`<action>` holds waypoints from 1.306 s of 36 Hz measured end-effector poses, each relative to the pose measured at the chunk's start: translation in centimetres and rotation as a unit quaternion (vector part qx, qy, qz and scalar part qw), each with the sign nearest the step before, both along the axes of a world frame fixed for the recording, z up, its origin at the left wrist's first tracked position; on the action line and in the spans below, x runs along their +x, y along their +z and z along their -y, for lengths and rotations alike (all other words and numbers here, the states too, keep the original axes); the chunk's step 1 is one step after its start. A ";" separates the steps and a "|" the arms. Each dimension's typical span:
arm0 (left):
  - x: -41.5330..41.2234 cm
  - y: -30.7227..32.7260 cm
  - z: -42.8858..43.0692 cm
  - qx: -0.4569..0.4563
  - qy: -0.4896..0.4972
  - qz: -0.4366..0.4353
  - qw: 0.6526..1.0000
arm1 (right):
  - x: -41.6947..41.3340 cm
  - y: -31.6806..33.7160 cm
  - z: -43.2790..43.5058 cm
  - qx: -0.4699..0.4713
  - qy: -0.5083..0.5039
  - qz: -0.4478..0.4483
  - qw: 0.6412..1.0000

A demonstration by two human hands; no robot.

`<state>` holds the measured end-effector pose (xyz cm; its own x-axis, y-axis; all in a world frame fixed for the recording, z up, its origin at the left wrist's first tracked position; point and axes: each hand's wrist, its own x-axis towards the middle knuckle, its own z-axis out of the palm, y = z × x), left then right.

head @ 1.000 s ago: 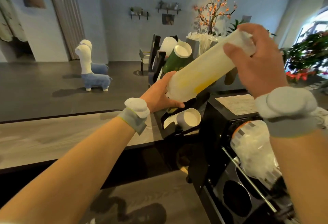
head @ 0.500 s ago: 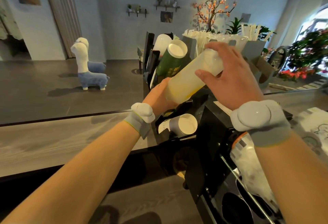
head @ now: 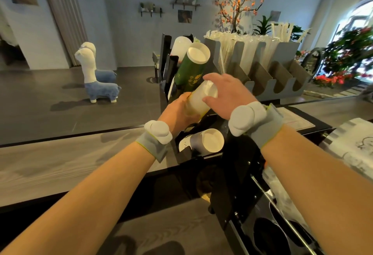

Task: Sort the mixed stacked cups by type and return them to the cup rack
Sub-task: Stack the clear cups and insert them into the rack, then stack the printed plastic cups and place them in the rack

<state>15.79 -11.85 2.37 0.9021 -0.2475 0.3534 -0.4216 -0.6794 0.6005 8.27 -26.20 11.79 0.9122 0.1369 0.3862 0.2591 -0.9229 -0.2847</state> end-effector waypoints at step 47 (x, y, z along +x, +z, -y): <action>-26.8 -18.5 -25.5 0.278 -0.044 -0.295 0.913 | -16.6 -30.9 -20.0 0.026 0.223 -0.429 0.875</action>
<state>-11.01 13.66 -16.08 0.8631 -0.3217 -0.3893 -0.2044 -0.9274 0.3132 -8.35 -6.17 -19.12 0.7302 0.5554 -0.3980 0.2609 -0.7650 -0.5888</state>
